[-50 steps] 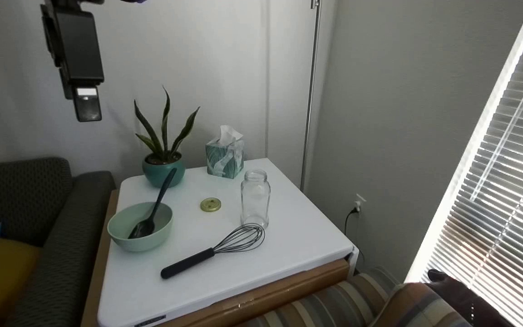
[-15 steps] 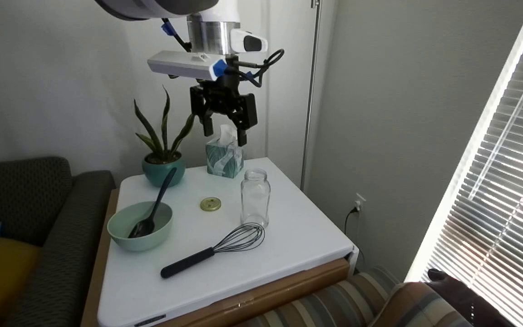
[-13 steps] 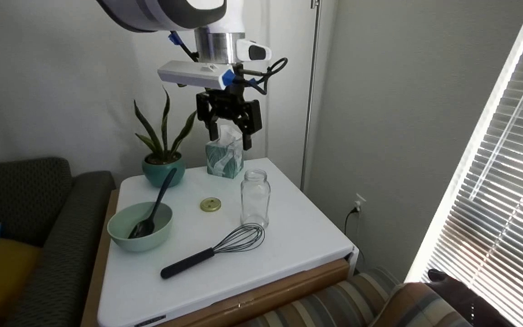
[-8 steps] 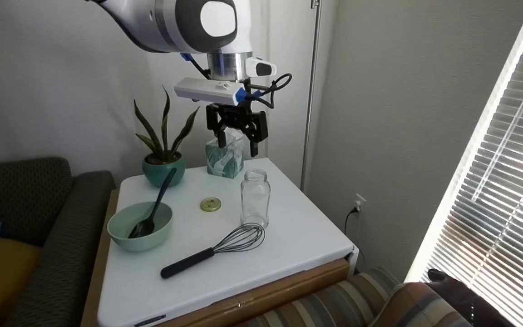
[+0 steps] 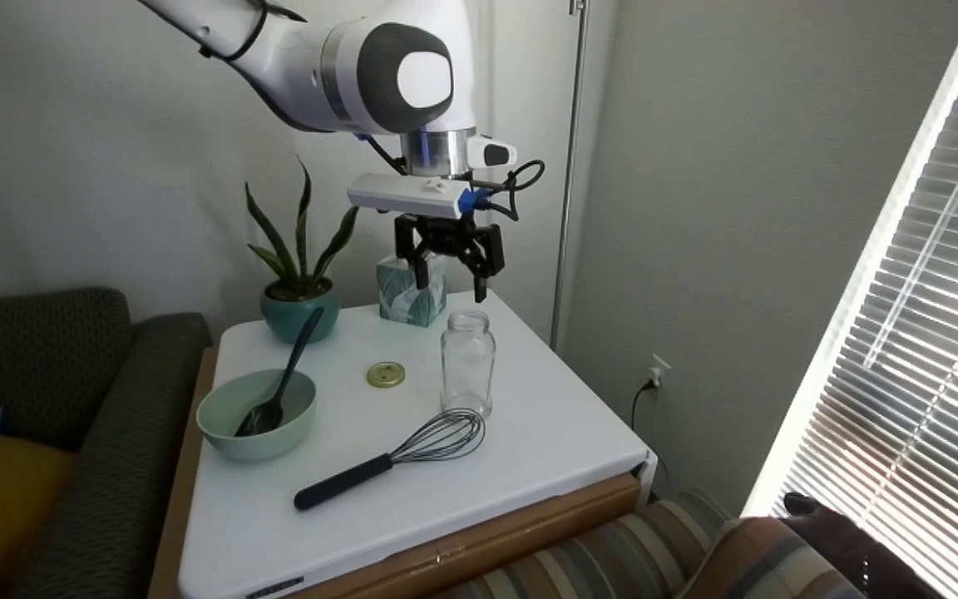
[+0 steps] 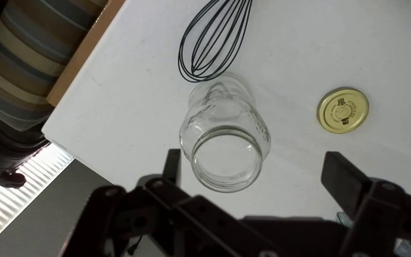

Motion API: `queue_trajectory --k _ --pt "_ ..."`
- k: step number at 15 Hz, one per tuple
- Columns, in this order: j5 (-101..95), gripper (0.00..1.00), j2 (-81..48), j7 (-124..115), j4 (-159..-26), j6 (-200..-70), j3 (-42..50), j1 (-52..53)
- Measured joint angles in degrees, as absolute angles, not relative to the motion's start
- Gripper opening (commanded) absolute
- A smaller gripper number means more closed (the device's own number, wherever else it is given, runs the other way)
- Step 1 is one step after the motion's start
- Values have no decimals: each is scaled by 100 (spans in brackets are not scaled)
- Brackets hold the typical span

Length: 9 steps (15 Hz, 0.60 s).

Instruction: Move the glass jar to the left

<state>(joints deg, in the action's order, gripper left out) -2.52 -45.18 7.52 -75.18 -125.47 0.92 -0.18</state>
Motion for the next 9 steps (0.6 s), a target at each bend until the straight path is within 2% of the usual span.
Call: queue_trajectory --k 9 --pt "-229 100 -4947 1094 -7256 -12532 -107 -56"
